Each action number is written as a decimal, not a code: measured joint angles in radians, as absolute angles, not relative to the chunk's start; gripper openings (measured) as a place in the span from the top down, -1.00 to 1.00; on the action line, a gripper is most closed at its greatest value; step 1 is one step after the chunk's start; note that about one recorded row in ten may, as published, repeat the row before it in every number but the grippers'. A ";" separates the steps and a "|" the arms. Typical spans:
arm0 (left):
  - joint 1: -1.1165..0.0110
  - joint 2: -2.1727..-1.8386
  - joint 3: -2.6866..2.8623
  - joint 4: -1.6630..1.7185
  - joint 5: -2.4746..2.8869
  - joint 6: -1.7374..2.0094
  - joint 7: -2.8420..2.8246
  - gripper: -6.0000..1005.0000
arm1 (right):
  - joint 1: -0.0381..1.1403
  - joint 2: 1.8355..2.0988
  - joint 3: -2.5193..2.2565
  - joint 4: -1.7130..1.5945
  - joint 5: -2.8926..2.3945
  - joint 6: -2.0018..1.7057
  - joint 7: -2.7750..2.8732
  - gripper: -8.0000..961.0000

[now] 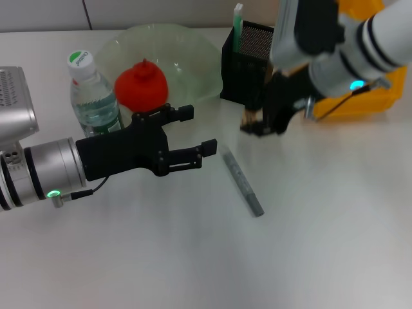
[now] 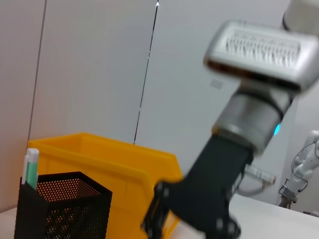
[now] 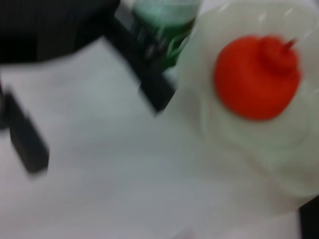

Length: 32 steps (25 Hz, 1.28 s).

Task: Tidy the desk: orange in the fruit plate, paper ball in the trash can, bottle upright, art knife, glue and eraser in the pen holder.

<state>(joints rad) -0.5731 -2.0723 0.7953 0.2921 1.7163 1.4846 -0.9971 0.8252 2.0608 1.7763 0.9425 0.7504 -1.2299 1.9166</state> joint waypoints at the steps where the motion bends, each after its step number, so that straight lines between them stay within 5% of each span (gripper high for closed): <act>1: -0.573 -2.072 0.795 0.292 1.716 1.485 -0.997 -0.68 | 0.817 2.059 1.788 0.991 0.750 -1.248 1.950 0.14; 10: -0.574 -2.072 0.795 0.288 1.716 1.488 -0.994 -0.68 | 0.799 2.053 1.957 1.265 0.715 -1.306 2.252 0.15; 30: -0.566 -2.074 0.795 0.288 1.715 1.505 -0.992 -0.68 | 0.870 2.054 1.951 1.019 0.672 -1.050 2.281 0.16; 32: -0.566 -2.074 0.795 0.288 1.715 1.506 -0.992 -0.68 | 0.870 2.054 1.942 1.013 0.672 -1.037 2.281 -0.23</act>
<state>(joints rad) -0.5660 -2.0738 0.7946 0.2884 1.7148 1.5063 -0.9923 0.8697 2.0539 1.9419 1.0133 0.6719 -1.0368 2.2806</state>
